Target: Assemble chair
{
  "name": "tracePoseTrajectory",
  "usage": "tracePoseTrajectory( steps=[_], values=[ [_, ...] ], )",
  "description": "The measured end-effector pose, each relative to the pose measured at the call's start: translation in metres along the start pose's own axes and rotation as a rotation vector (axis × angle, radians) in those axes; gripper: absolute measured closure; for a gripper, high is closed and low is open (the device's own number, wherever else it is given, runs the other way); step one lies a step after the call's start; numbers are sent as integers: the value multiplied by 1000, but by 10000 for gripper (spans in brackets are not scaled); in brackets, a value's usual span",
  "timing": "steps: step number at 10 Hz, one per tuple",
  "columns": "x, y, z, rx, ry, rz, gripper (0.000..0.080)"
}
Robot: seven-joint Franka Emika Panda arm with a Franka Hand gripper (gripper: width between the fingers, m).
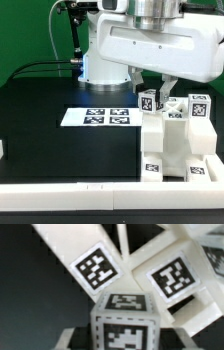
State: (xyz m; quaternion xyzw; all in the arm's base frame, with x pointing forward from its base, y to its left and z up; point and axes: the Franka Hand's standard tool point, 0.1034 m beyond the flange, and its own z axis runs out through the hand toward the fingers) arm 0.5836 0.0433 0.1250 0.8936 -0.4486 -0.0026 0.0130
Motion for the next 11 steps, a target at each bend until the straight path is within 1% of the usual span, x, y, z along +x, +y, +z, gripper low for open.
tracePoseTrajectory(
  steps=[1,2,4,5,6,7,8,9,10,11],
  values=[
    [0,0,0,4,-23,160,520],
    [1,0,0,-5,-47,308,518],
    [4,-3,0,12,-88,501,518],
    [3,-4,1,11,-88,495,418],
    [3,-4,1,11,-88,485,418],
    [3,-4,0,17,-86,417,274],
    [2,-6,-2,36,-78,289,189],
    [-1,-10,-2,57,-64,140,189],
    [-6,-10,0,70,-55,-32,158],
    [-10,-8,1,75,-51,-128,152]
  ],
)
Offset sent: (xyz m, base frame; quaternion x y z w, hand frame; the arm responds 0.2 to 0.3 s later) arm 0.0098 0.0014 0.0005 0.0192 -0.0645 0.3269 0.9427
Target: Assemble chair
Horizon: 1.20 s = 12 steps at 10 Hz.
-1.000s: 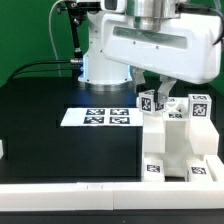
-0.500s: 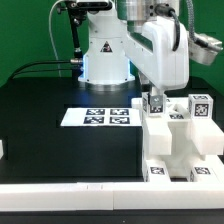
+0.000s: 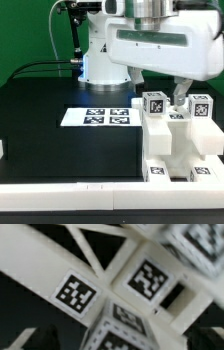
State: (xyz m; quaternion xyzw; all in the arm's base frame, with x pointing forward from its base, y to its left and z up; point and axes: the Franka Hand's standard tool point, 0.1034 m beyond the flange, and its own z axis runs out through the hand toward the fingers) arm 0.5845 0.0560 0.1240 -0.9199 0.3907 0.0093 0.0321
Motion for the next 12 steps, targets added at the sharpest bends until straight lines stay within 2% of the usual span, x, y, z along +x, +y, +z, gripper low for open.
tracePoseTrajectory(
  steps=[3,5,7,8,9,10,11,12],
  values=[
    [2,2,1,-3,0,-212,151],
    [11,10,4,-3,9,-619,151],
    [12,11,5,-2,20,-637,151],
    [13,11,5,-2,20,-618,263],
    [13,11,5,0,19,-575,263],
    [12,11,5,0,18,-478,446],
    [12,11,6,1,18,-420,518],
    [12,11,6,1,18,-357,518]
  ],
)
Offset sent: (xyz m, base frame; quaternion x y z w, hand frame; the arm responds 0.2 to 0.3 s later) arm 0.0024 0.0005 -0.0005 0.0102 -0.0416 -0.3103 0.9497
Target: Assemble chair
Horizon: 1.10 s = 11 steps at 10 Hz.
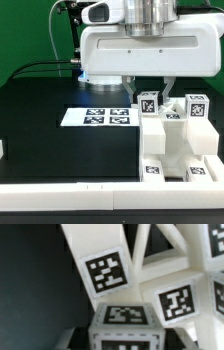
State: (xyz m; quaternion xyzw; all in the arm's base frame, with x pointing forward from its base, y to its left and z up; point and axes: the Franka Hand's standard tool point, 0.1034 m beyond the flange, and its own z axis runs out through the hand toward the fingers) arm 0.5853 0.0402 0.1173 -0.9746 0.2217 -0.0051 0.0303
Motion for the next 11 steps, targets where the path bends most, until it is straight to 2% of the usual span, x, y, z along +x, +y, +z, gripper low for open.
tracePoseTrajectory(
  steps=[2,4,6,7,9,10,11],
  values=[
    [0,0,0,-1,-2,166,518],
    [0,-1,0,-12,-18,486,518],
    [-2,-3,1,-12,-18,838,518],
    [0,-6,1,7,-8,1017,518],
    [0,-7,2,11,-4,1071,516],
    [0,-7,2,11,-4,1045,336],
    [0,-7,2,11,-2,1001,336]
  ],
)
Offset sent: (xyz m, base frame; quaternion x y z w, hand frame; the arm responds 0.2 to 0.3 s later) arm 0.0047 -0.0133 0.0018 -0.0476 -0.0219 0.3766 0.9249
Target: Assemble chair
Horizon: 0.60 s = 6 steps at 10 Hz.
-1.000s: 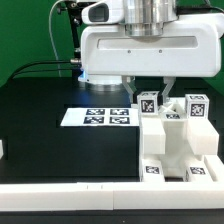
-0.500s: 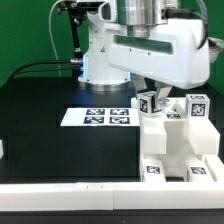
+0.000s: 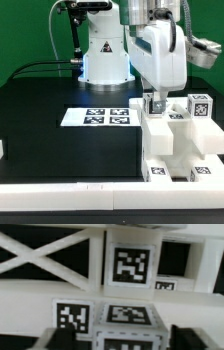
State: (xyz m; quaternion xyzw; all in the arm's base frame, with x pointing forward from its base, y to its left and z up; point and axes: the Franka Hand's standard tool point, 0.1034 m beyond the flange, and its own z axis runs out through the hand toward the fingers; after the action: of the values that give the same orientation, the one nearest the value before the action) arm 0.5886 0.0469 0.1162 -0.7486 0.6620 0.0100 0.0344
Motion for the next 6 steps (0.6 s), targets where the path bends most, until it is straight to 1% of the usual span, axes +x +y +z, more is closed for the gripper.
tracePoseTrajectory(
  steps=[1,2,3,4,6],
  values=[
    [0,-3,-1,18,8,-116,197],
    [0,-6,0,40,22,-280,197],
    [-4,-6,0,47,31,-486,159],
    [-8,-5,2,38,35,-622,152],
    [-6,-5,2,36,39,-730,152]
  ],
)
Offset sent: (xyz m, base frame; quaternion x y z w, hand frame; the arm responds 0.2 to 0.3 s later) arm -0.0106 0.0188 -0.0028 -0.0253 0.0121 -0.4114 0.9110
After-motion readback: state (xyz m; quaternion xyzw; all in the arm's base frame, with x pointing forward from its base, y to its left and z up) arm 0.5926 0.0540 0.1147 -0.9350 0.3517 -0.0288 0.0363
